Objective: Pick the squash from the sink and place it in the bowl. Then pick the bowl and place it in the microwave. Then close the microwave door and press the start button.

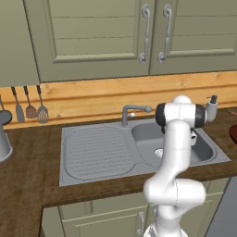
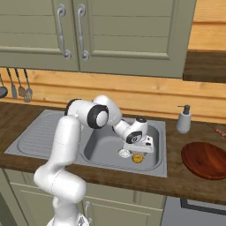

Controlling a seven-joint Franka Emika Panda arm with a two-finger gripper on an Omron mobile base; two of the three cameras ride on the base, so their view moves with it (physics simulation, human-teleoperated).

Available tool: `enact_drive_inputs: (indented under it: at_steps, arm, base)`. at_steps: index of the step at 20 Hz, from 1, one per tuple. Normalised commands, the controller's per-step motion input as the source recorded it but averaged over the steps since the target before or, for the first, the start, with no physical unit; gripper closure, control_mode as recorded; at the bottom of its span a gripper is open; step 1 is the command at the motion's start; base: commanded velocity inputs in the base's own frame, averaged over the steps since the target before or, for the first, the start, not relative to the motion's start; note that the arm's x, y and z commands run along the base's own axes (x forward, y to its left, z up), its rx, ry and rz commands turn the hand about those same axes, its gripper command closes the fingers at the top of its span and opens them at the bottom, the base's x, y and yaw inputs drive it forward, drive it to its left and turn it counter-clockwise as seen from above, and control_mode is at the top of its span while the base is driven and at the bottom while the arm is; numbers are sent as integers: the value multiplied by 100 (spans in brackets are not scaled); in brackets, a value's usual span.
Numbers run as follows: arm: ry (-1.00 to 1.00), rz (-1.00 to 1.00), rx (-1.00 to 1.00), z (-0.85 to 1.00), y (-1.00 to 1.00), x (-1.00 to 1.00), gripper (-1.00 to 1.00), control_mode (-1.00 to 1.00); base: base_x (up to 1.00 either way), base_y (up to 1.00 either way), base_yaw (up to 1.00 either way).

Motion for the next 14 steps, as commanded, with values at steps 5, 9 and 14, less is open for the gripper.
enact_drive_inputs:
  at_steps: [5, 9, 14]
  arm:
    - [0, 0, 0, -22, -7, 8, -100, -100]
    - [5, 0, 0, -11, 0, -8, -100, -100]
    - [2, 0, 0, -25, 0, 0, -100, -100]
  base:
    - [0, 0, 0]
    - [0, 0, 0]
    - [0, 0, 0]
